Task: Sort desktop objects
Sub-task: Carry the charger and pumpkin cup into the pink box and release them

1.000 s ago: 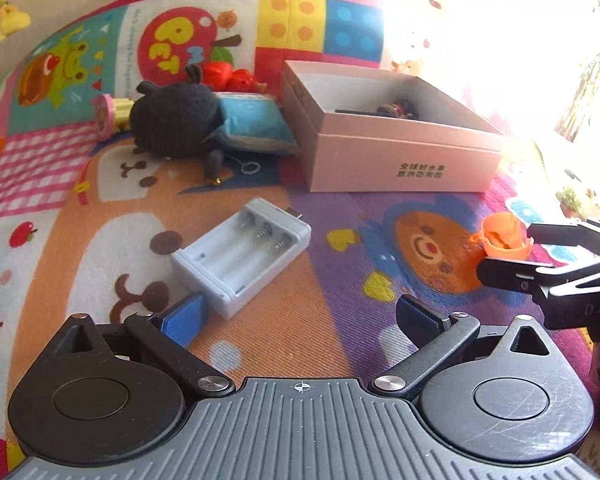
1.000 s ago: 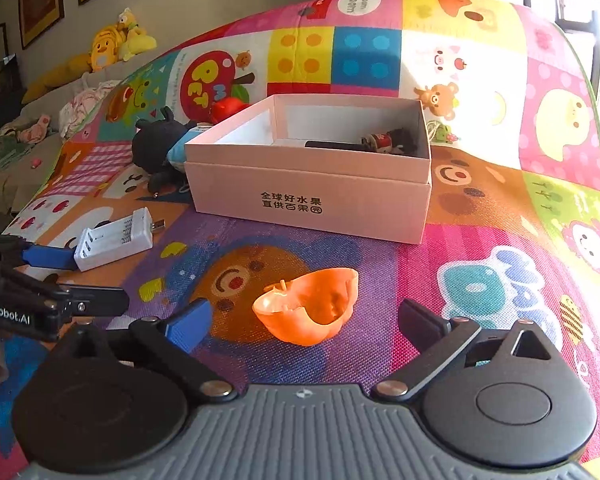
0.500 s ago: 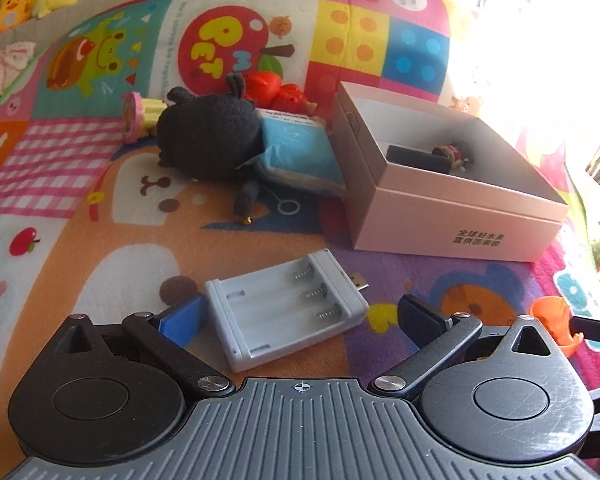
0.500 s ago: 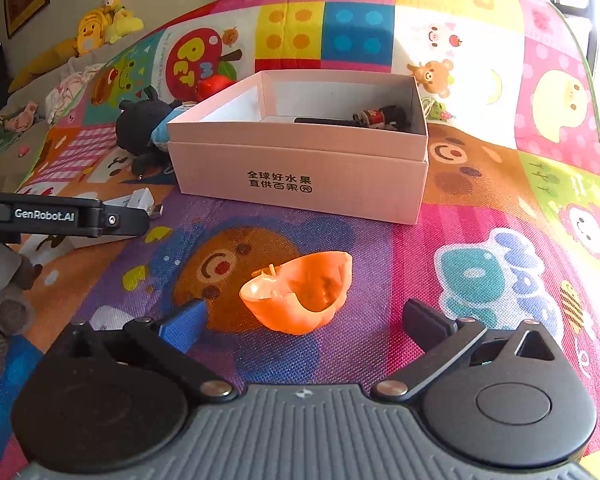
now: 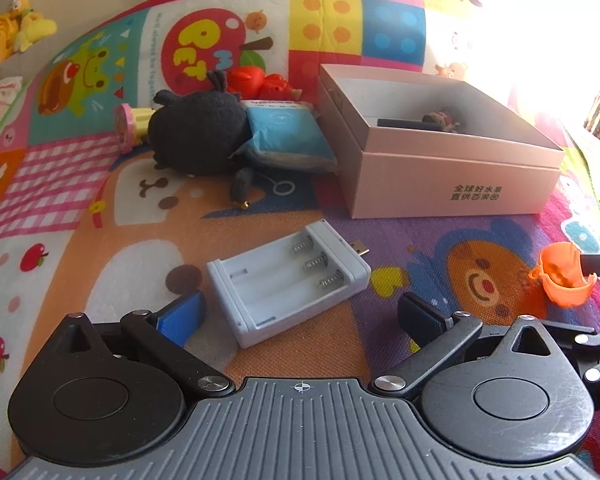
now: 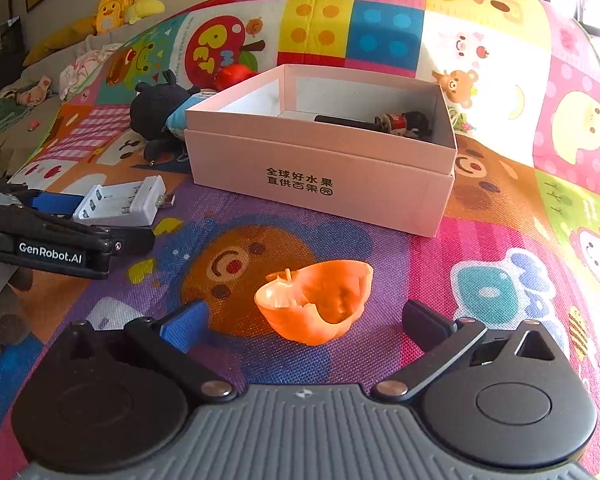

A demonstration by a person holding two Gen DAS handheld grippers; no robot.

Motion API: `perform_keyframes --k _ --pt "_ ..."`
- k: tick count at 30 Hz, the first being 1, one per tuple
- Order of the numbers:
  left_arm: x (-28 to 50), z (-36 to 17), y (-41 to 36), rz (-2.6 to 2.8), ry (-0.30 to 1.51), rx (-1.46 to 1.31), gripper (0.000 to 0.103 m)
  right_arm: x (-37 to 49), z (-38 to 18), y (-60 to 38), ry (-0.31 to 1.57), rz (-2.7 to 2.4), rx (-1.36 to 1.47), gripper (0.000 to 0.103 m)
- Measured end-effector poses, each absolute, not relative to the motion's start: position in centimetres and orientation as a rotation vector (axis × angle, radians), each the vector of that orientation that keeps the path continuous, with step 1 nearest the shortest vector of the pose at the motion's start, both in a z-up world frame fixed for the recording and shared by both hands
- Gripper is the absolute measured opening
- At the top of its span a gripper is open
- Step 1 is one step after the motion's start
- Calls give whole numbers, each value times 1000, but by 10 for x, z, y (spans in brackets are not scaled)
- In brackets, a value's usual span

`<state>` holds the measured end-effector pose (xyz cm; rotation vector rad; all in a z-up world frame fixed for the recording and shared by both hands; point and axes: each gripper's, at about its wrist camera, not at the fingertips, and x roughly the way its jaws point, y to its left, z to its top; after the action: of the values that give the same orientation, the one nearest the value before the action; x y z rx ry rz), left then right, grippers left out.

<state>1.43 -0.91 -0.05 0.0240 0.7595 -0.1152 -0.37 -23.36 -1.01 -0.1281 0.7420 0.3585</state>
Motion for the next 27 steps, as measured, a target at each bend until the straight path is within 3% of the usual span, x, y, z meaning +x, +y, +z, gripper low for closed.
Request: perform_keyframes --k 5,21,27 --pt "13 -1 -7 -120 758 25 103 -12 -7 -230 688 383 -147 51" --pt "26 0 -17 -66 771 15 103 -40 -7 -220 676 421 -147 51" --pt "47 -2 -26 -59 765 23 103 -42 -8 -216 667 416 -168 56"
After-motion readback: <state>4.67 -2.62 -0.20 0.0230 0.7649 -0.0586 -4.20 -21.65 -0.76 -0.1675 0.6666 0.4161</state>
